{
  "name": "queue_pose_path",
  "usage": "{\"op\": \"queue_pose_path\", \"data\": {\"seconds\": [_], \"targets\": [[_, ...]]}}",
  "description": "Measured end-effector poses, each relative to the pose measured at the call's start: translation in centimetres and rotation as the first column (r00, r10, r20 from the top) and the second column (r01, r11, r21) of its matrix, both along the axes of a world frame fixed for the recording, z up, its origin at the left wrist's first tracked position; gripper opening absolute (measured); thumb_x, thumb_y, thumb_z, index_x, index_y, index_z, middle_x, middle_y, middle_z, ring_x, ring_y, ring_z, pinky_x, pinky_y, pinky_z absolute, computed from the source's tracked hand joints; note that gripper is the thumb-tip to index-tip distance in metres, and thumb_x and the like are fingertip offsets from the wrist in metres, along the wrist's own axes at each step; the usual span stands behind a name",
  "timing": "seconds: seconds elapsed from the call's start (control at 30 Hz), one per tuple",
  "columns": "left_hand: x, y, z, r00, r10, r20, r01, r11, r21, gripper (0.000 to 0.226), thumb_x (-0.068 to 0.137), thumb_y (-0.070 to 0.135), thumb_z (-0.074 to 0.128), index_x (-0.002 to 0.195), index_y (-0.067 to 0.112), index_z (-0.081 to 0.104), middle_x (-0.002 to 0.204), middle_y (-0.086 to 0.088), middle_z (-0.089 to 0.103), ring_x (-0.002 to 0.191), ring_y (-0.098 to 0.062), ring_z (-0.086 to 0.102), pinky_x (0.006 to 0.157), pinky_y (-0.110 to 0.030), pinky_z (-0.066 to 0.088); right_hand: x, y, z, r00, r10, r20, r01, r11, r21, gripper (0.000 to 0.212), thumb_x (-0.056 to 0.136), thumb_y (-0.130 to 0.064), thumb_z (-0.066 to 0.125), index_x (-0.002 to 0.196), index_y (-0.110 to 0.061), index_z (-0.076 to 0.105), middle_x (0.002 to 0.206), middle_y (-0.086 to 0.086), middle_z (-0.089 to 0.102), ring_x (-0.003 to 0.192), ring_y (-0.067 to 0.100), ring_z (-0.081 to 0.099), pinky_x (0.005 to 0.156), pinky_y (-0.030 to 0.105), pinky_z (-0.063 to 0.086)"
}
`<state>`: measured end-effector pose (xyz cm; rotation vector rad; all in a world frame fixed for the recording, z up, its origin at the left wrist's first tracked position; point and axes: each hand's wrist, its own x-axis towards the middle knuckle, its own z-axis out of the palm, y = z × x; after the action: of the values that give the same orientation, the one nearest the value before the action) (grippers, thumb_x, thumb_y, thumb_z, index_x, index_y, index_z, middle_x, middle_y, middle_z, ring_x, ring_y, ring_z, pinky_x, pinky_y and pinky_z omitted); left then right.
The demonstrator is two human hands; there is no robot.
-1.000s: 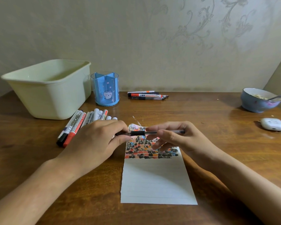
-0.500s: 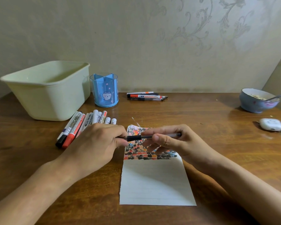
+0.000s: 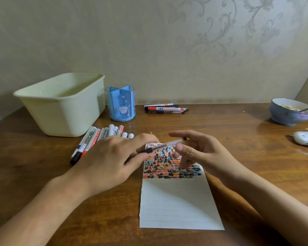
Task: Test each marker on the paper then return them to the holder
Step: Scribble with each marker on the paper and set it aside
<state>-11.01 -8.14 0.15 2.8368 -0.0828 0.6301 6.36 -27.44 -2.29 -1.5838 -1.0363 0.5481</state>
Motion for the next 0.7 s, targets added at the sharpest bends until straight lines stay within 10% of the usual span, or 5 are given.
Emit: {"op": "queue_pose_path", "data": {"seconds": [0.23,0.7], "targets": [[0.0,3.5,-0.2,0.883,0.436,0.176,-0.444,0.896,0.006,0.017,0.097,0.018,0.054,0.089,0.032,0.057,0.05,0.018,0.043,0.042,-0.001,0.042,0.041,-0.02,0.02,1.3,-0.2,-0.8,0.849,-0.079,0.523,0.193,0.967,-0.167,0.031,0.091,-0.038,0.068,0.123,-0.034,0.068,0.091,-0.02,0.071,0.082,0.001,0.066,0.067,0.017,0.05],[0.5,7.1,-2.2,0.759,0.649,-0.048,-0.645,0.76,0.077,0.011,0.099,0.024,0.033,0.094,0.029,0.042,0.074,0.001,0.061,0.07,-0.026,0.058,0.055,-0.034,0.041,1.2,-0.5,-0.7,0.734,0.213,0.645,0.188,0.849,-0.494,0.08,0.075,-0.082,0.054,0.146,-0.046,0.04,0.138,-0.022,0.043,0.125,0.002,0.03,0.109,0.036,0.033]]}}
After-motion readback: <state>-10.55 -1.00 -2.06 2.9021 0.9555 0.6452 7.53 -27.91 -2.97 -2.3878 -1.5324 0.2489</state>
